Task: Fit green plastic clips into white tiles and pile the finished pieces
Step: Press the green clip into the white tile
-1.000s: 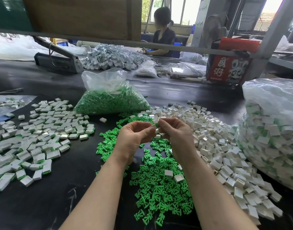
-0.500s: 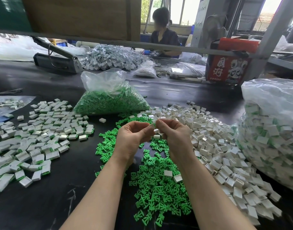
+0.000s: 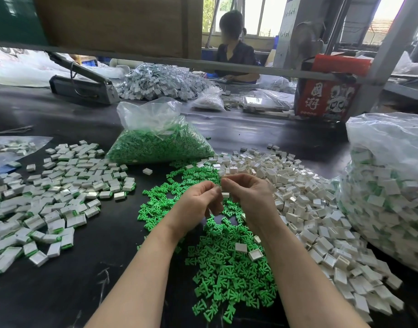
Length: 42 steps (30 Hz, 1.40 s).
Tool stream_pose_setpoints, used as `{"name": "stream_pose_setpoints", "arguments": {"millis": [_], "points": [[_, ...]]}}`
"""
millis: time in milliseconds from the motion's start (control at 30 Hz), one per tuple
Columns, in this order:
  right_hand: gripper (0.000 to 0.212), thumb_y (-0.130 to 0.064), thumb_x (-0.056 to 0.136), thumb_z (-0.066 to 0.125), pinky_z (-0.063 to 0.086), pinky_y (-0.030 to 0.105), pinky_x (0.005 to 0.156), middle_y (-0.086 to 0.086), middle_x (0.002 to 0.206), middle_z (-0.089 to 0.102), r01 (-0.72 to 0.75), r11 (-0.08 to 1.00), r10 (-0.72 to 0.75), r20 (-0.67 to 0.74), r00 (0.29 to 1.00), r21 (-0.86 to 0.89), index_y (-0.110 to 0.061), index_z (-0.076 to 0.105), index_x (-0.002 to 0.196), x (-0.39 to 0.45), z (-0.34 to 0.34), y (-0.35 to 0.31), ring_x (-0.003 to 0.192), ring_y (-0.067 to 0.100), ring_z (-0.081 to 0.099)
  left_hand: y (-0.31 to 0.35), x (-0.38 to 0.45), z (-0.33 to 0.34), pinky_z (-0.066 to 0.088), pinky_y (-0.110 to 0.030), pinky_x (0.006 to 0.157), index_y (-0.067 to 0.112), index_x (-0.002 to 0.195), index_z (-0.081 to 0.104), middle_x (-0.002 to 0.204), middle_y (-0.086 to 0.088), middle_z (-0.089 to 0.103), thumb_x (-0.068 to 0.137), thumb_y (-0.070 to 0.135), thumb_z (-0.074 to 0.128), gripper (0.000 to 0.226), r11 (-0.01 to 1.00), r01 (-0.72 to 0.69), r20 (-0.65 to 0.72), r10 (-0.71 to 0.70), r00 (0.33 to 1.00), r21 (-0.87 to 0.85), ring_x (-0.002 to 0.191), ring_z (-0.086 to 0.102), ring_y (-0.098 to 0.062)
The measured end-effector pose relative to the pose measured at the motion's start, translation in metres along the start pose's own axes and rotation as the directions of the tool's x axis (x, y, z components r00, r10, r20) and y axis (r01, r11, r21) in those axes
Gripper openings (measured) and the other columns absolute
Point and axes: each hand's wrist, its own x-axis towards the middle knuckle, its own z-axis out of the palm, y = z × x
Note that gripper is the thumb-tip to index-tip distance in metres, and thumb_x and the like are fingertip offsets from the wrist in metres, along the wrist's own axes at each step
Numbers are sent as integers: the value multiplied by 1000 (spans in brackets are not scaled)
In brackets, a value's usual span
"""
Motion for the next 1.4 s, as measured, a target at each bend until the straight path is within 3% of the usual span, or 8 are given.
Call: {"name": "stream_pose_setpoints", "arguments": {"millis": [133, 367, 500, 633, 767, 967, 1200, 1400], "points": [[14, -12, 87, 71, 44, 14, 52, -8, 64, 65, -55, 996, 61, 84, 995, -74, -3, 67, 97, 1, -5, 0, 53, -2, 56, 3, 0, 4, 39, -16, 53, 16, 79, 55, 65, 0, 55, 91, 38, 47, 26, 999, -34, -26, 34, 999, 28, 57, 47, -8], [28, -26, 103, 43, 43, 33, 56, 1, 68, 53, 10, 863, 124, 232, 965, -505, -12, 58, 84, -3, -2, -5, 61, 14, 48, 3, -2, 4, 37, -24, 55, 9, 82, 56, 62, 7, 51, 91, 42, 48, 35, 992, -48, -7, 50, 999, 118, 58, 44, -12], [32, -27, 105, 40, 42, 40, 59, -1, 65, 47, -6, 873, 148, 253, 956, -488, -10, 57, 84, -6, -1, -6, 61, 16, 44, 1, -2, 5, 39, -28, 65, -2, 96, 56, 75, -3, 49, 95, 35, 47, 38, 997, -25, 1, 25, 1000, 67, 71, 44, -17], [34, -20, 103, 43, 33, 37, 55, -4, 60, 42, -8, 911, 131, 271, 954, -413, -15, 53, 71, -6, -1, -6, 56, 12, 38, 4, -3, 7, 42, -16, 66, 14, 91, 61, 69, 13, 56, 105, 16, 41, 25, 999, -15, -12, 16, 1000, 40, 69, 50, -4], [40, -21, 103, 44, 34, 40, 57, -6, 55, 41, -20, 920, 117, 225, 967, -391, -21, 51, 63, -5, -1, -2, 54, 13, 38, 3, -3, 13, 42, -37, 80, 2, 100, 60, 86, -8, 53, 106, 17, 40, 26, 997, -17, -54, 21, 998, 80, 82, 47, -17], [36, -23, 103, 39, 48, 57, 62, -5, 59, 45, 89, 829, 17, 184, 983, -552, -12, 52, 72, -6, 1, -1, 58, 15, 43, 7, -1, 18, 48, -43, 81, 12, 93, 61, 85, -4, 58, 106, 19, 40, 26, 995, -18, -75, 25, 997, 101, 82, 53, -16], [36, -10, 100, 39, 34, 33, 58, -5, 59, 45, 153, 819, -10, 252, 968, -553, -16, 46, 65, -6, -2, -4, 54, 11, 39, 8, -3, 12, 46, -42, 74, 19, 90, 57, 75, 13, 53, 103, 30, 41, 23, 983, -61, 2, 61, 998, 171, 74, 48, -8], [38, -11, 101, 39, 35, 27, 47, -4, 57, 41, 91, 881, 37, 259, 965, -464, -17, 46, 64, -5, -4, -3, 47, 6, 37, 11, -4, 12, 45, -51, 96, 23, 91, 54, 93, -4, 52, 106, 23, 40, 21, 986, -28, -4, 29, 1000, 164, 90, 49, -16]]}}
